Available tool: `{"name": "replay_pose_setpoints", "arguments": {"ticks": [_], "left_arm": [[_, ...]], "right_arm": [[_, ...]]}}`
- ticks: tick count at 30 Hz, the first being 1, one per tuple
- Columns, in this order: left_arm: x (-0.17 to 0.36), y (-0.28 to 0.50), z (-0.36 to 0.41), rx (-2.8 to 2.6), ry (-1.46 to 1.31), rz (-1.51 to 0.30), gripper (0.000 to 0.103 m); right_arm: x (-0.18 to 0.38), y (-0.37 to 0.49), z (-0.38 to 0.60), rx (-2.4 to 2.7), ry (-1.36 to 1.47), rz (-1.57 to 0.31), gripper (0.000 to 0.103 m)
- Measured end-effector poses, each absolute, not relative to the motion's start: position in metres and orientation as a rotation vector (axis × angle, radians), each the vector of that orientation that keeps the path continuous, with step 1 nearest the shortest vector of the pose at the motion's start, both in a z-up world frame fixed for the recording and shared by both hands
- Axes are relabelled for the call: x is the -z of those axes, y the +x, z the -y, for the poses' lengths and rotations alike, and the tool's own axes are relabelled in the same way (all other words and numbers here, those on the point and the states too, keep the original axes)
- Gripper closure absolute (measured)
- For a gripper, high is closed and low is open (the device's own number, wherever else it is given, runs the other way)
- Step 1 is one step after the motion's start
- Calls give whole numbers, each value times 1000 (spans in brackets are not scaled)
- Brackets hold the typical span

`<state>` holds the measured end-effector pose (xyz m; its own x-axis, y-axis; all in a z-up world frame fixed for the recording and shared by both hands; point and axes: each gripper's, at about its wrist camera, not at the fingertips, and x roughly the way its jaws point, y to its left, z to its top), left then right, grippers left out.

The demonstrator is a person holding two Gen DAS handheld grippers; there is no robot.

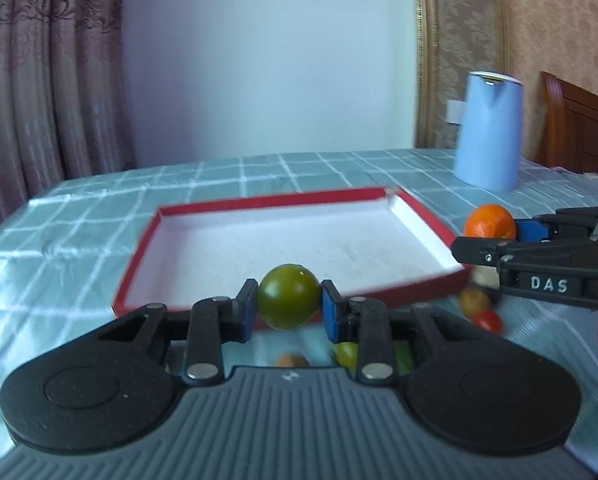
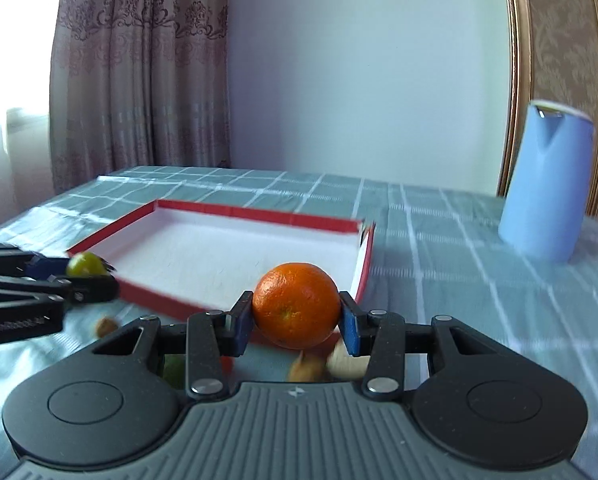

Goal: Organize fruits
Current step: 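Carry the green tomato into the tray and open the left gripper while the right releases the mandarin there, then move both grippers out of the tray back toward the remaining items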

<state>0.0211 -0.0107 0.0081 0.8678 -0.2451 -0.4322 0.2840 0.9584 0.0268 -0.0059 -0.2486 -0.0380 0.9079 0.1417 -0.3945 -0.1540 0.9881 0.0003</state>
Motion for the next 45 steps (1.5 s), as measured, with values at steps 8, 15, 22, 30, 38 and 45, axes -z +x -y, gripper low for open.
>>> {"name": "replay_pose_setpoints", "arguments": {"ticks": [8, 15, 22, 30, 38, 45], "left_arm": [[-5, 97, 9, 180, 69, -533, 73], [11, 147, 2, 121, 49, -638, 73], [17, 163, 0, 116, 45, -670, 72], [10, 146, 1, 104, 60, -576, 33], [-2, 102, -19, 94, 31, -456, 25], [2, 48, -68, 65, -88, -409, 19]], "right_arm": [[44, 75, 235, -108, -42, -502, 60], [60, 125, 227, -94, -20, -616, 60], [64, 135, 223, -112, -25, -664, 60], [61, 134, 220, -104, -57, -664, 57], [48, 109, 232, -127, -7, -578, 48], [35, 45, 243, -151, -4, -451, 37]]}}
